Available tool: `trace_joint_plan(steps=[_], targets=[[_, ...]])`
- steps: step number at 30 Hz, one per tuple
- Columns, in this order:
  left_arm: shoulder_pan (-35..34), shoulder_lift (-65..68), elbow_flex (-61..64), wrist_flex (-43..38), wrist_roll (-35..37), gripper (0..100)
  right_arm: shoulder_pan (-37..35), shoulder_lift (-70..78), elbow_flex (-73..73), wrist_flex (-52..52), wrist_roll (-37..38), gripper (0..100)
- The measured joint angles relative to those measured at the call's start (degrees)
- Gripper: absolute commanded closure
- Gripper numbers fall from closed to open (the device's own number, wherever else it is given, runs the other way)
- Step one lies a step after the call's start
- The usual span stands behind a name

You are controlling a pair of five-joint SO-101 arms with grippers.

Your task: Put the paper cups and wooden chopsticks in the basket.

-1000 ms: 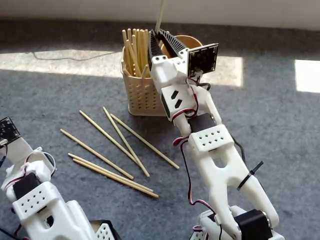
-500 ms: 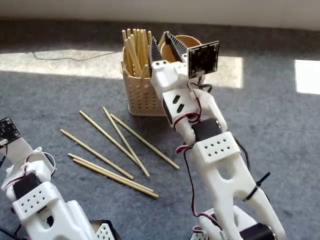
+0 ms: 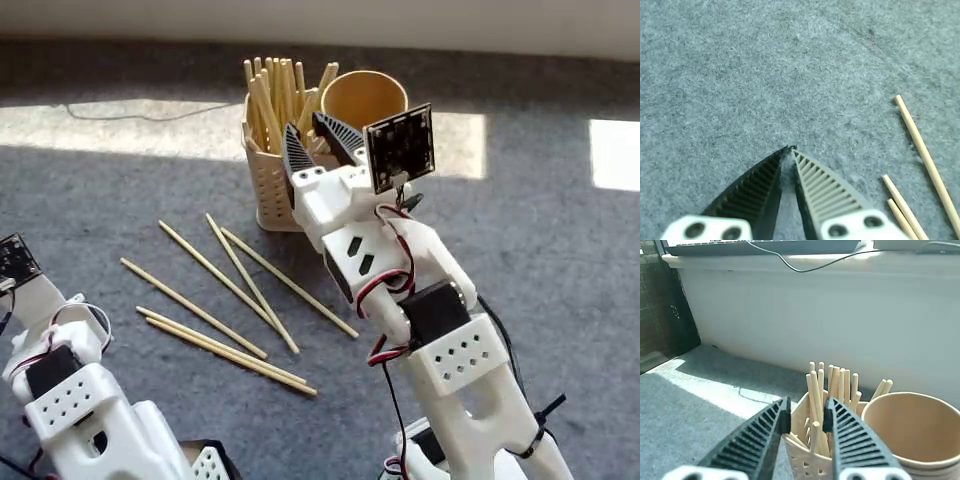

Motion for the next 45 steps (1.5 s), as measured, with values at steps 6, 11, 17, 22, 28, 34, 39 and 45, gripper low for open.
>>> trace_joint_plan(steps=[6, 11, 17, 22, 28, 34, 39, 45], targets=[[0.0, 0.0, 0.0, 0.0, 0.0, 100, -0.2, -1.7, -0.4, 9.8, 0.0, 88.2], [0.0, 0.0, 0.0, 0.0, 0.0, 100, -4.2, -1.7, -0.7, 17.5, 0.0, 88.2], [0.0, 0.0, 0.0, 0.0, 0.0, 100, -10.3, -1.7, -0.7, 23.5, 0.0, 88.2], [0.0, 0.0, 0.0, 0.0, 0.0, 100, -13.1, -1.7, -0.7, 26.7, 0.0, 88.2], [0.0, 0.0, 0.0, 0.0, 0.0, 100, -15.7, -1.8, 4.6, 26.7, 0.0, 88.2], [0.0, 0.0, 0.0, 0.0, 0.0, 100, -16.0, -1.8, 15.0, 19.5, 1.8, 88.2], [0.0, 0.0, 0.0, 0.0, 0.0, 100, -16.0, -1.7, 20.8, 17.3, 3.3, 88.2], [0.0, 0.0, 0.0, 0.0, 0.0, 100, -16.0, 6.4, 21.3, 16.7, 3.3, 88.2]])
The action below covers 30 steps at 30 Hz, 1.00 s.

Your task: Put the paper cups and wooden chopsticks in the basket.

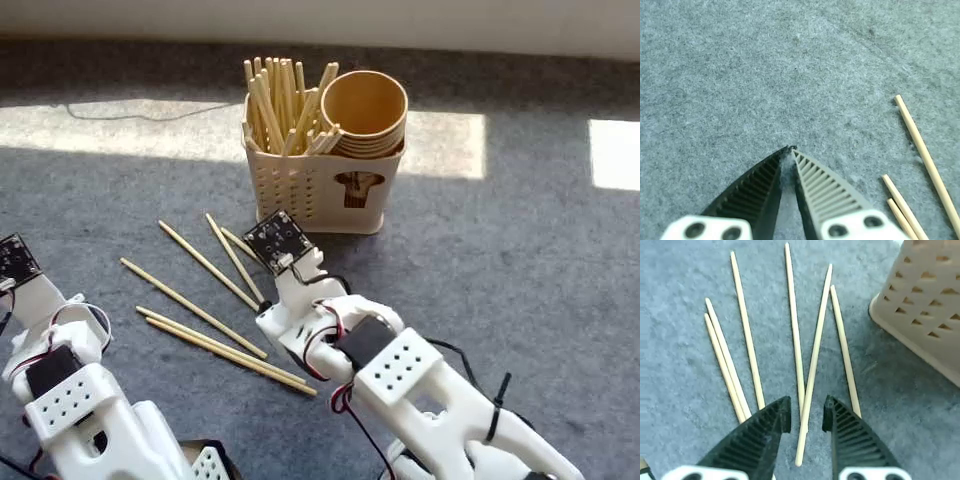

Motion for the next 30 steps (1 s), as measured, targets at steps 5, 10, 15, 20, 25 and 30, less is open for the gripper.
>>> trace_joint_plan(steps=[5, 10, 15, 20, 25, 30], targets=[[0.0, 0.0, 0.0, 0.0, 0.0, 100, 0.0, 12.1, -3.6, -0.3, 0.1, 88.2], [0.0, 0.0, 0.0, 0.0, 0.0, 100, -0.8, 22.6, -10.5, -0.3, 0.1, 88.2], [0.0, 0.0, 0.0, 0.0, 0.0, 100, -2.1, 31.6, -16.7, -0.3, 0.1, 88.2], [0.0, 0.0, 0.0, 0.0, 0.0, 100, -2.1, 38.8, -21.5, -0.3, 0.1, 88.2], [0.0, 0.0, 0.0, 0.0, 0.0, 100, -1.4, 42.5, -23.5, -0.3, 0.1, 95.3], [0.0, 0.0, 0.0, 0.0, 0.0, 100, -0.8, 42.9, -23.5, -0.4, 0.2, 99.3]])
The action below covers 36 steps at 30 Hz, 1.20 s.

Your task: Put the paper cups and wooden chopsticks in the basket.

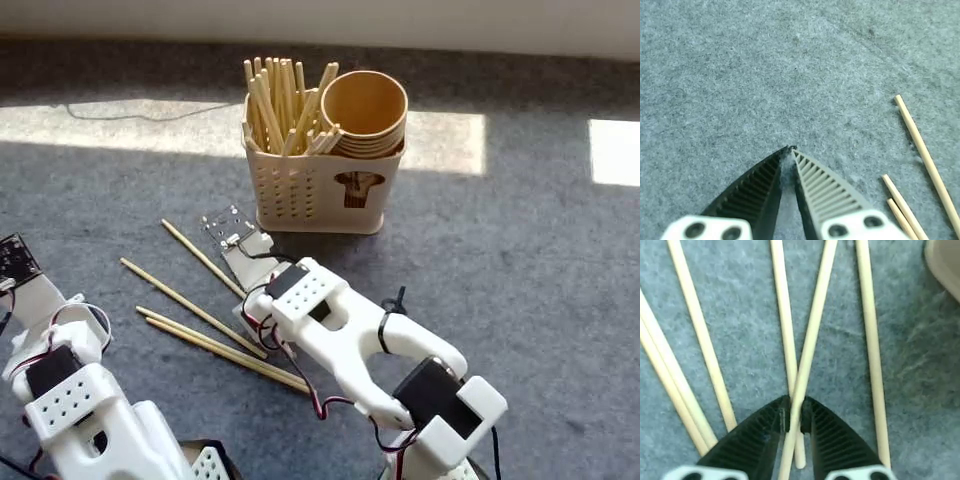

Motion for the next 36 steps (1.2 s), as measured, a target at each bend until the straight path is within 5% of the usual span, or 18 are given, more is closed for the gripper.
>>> trace_joint_plan(steps=[10, 36], targets=[[0.0, 0.0, 0.0, 0.0, 0.0, 100, -0.1, -4.9, 1.1, 0.1, 0.2, 99.3], [0.3, 0.0, 0.0, 0.0, 0.0, 100, 0.0, -64.9, 39.0, -1.7, 0.2, 99.1]])
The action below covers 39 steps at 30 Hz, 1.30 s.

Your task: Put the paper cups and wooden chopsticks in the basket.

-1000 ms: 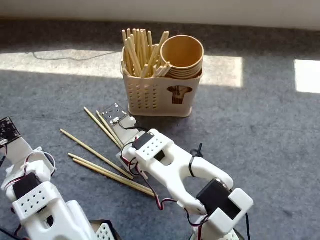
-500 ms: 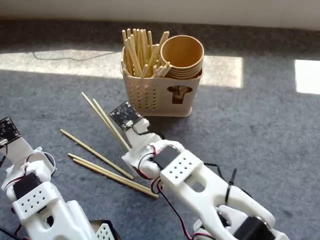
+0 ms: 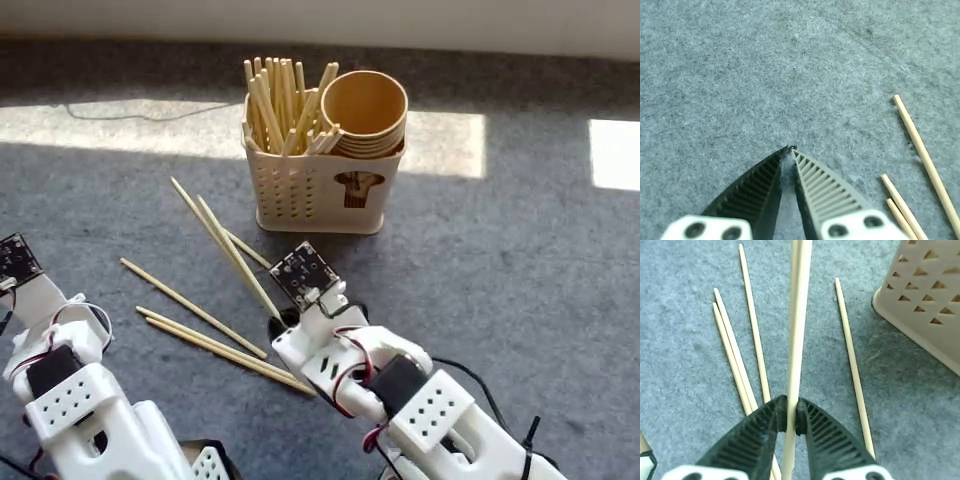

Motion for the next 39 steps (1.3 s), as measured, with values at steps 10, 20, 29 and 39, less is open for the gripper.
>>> trace_joint_plan(steps=[10, 20, 29, 39], targets=[[0.0, 0.0, 0.0, 0.0, 0.0, 100, 0.0, -15.2, 17.5, -11.7, 0.1, 99.1], [7.3, 0.0, 0.0, 0.0, 0.0, 100, 0.0, -33.8, 18.4, -11.8, 4.6, 99.1], [18.5, -2.1, 0.0, 0.0, 0.0, 100, 6.6, -42.9, 18.4, -11.8, 5.4, 99.1], [29.5, -28.9, 6.4, 10.4, 0.0, 100, 9.3, -43.0, 17.1, -13.7, 5.4, 99.2]])
